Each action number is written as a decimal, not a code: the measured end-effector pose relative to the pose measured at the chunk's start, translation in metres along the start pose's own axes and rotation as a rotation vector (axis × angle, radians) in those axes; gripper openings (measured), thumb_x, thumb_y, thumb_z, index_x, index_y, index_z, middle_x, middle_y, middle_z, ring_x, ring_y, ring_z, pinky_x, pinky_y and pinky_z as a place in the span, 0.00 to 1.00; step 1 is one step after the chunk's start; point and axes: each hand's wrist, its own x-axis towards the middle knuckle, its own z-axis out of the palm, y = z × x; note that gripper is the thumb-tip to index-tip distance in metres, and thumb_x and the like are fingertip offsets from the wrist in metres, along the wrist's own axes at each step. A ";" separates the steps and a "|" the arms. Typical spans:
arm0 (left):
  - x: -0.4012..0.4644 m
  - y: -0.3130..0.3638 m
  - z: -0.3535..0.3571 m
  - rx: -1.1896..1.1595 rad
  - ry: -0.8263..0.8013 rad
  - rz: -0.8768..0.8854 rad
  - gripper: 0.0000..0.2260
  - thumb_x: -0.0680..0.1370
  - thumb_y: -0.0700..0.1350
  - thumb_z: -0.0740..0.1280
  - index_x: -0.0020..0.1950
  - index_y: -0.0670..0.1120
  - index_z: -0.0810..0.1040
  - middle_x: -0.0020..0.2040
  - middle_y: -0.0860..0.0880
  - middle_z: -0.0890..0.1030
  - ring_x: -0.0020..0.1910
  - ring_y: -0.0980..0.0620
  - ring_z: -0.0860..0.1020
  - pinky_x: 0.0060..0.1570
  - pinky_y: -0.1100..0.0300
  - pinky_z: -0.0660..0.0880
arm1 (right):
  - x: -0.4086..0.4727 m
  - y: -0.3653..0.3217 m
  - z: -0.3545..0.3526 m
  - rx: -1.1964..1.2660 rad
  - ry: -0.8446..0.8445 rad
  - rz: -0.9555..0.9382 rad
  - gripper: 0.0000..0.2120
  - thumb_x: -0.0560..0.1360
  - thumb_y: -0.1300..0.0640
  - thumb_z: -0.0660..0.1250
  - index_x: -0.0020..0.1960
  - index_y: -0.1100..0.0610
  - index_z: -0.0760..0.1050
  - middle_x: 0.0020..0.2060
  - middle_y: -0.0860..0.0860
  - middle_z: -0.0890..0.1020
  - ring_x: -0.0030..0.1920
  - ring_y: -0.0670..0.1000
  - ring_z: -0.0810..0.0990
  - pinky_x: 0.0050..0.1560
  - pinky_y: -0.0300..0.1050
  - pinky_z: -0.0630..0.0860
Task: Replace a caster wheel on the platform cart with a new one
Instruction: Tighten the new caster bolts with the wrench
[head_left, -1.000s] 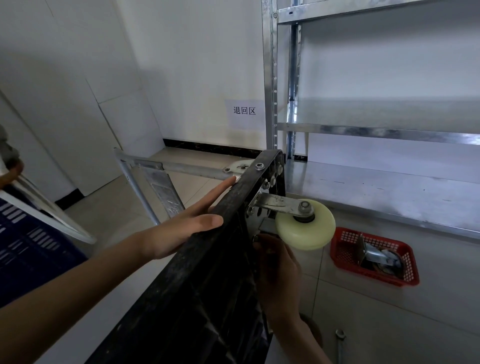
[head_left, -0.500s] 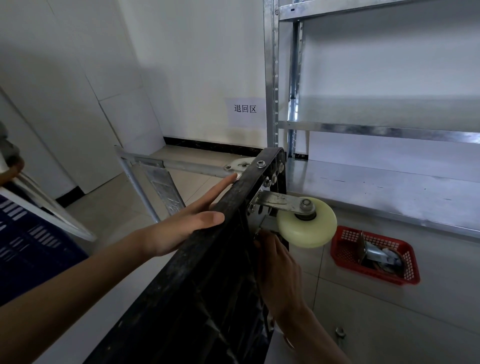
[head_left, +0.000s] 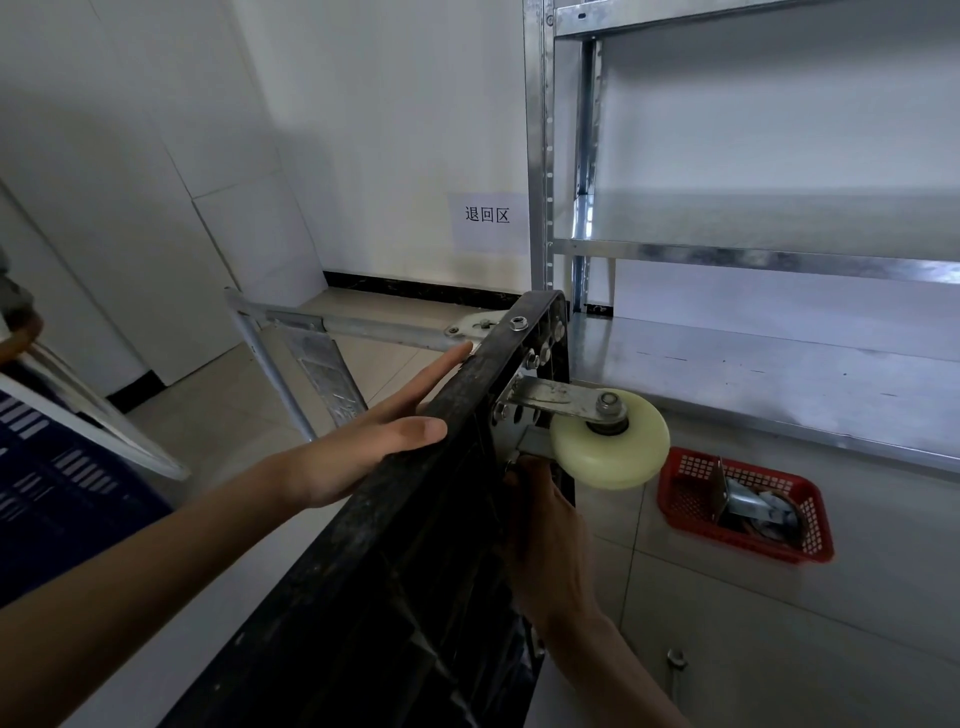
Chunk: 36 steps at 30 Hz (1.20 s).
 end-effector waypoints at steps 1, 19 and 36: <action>0.000 0.000 0.000 0.003 -0.001 -0.001 0.39 0.72 0.62 0.68 0.79 0.68 0.53 0.74 0.70 0.64 0.72 0.65 0.67 0.63 0.66 0.70 | 0.000 -0.001 0.000 0.014 0.001 0.001 0.12 0.79 0.56 0.67 0.58 0.46 0.66 0.41 0.42 0.78 0.33 0.48 0.77 0.29 0.52 0.75; 0.001 0.000 -0.005 0.056 -0.025 0.002 0.34 0.74 0.58 0.65 0.79 0.67 0.55 0.76 0.69 0.61 0.75 0.66 0.62 0.66 0.69 0.67 | -0.003 -0.004 -0.007 0.107 0.010 0.064 0.02 0.83 0.48 0.59 0.54 0.46 0.68 0.42 0.42 0.77 0.38 0.45 0.77 0.34 0.56 0.76; -0.011 0.078 0.030 0.894 0.271 0.027 0.36 0.70 0.75 0.64 0.75 0.65 0.67 0.74 0.73 0.58 0.74 0.70 0.58 0.75 0.59 0.59 | -0.032 -0.006 -0.098 -0.163 0.017 -0.389 0.12 0.83 0.46 0.59 0.51 0.49 0.78 0.44 0.43 0.80 0.43 0.46 0.79 0.41 0.41 0.73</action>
